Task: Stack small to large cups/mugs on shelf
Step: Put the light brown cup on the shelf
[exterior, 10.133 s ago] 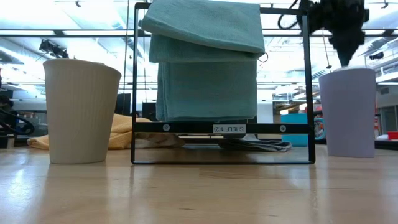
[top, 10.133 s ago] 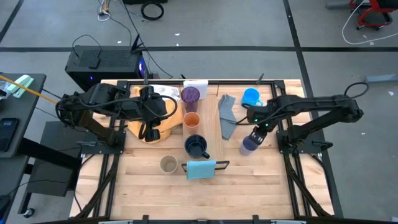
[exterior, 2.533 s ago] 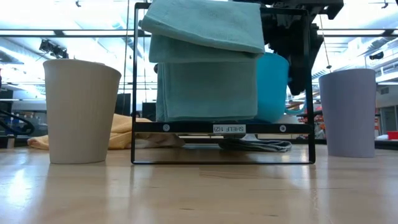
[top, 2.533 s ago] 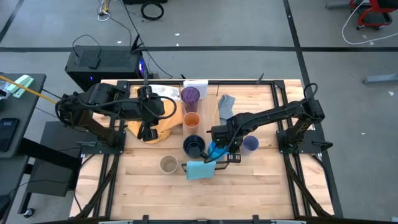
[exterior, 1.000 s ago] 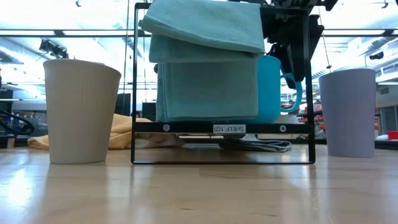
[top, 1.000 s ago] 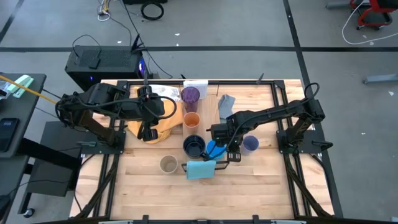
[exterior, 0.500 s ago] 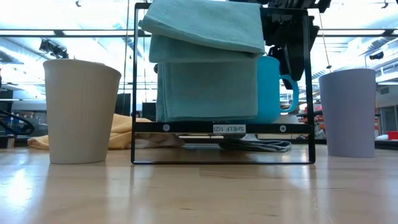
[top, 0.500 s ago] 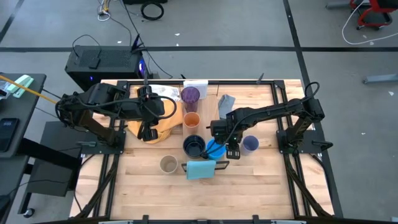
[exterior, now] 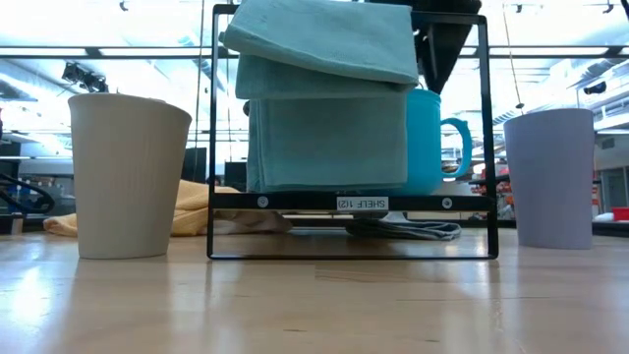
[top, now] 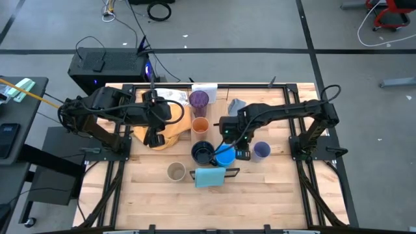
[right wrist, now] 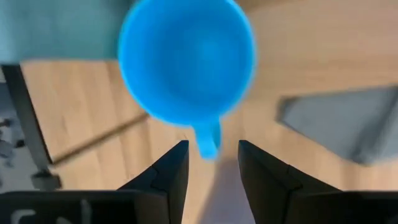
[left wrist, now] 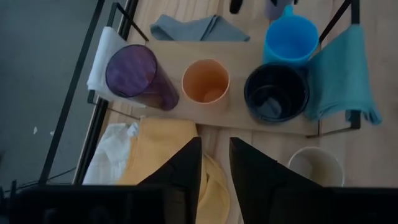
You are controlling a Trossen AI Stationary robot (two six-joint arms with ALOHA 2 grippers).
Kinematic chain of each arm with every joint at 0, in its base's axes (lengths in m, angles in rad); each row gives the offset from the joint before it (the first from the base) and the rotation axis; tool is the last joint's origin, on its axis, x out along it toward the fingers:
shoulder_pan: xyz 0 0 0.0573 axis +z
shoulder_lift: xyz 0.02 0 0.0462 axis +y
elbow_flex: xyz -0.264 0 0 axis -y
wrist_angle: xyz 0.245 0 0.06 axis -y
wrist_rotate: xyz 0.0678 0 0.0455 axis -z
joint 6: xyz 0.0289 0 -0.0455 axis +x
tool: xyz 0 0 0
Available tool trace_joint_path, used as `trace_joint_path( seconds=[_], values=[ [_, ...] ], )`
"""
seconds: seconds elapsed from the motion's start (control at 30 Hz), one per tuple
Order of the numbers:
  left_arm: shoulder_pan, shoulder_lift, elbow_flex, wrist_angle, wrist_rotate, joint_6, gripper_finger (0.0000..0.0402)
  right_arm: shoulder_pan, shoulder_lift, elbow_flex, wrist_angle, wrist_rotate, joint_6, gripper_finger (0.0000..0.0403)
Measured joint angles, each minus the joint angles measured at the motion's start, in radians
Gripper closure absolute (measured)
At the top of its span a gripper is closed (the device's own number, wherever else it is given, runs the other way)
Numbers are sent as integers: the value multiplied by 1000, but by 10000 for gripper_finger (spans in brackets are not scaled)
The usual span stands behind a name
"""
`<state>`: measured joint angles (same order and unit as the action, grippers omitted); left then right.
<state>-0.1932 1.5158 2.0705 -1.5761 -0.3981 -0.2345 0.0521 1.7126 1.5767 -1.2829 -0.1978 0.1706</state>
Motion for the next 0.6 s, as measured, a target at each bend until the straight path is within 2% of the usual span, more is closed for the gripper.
trace_joint_path(
  seconds=[0.23,0.3,0.4,0.6],
  values=[
    [0,0,0,5,21,-59,302,1,-4,137,-265,77,-38,258],
    [1,-3,-34,10,19,-77,301,1,-23,156,-292,111,-42,258],
    [18,-18,-176,7,55,-147,301,-7,-83,157,-282,128,-10,258],
    [34,-74,-525,38,245,-305,288,-38,-205,156,-289,235,97,258]
  ],
)
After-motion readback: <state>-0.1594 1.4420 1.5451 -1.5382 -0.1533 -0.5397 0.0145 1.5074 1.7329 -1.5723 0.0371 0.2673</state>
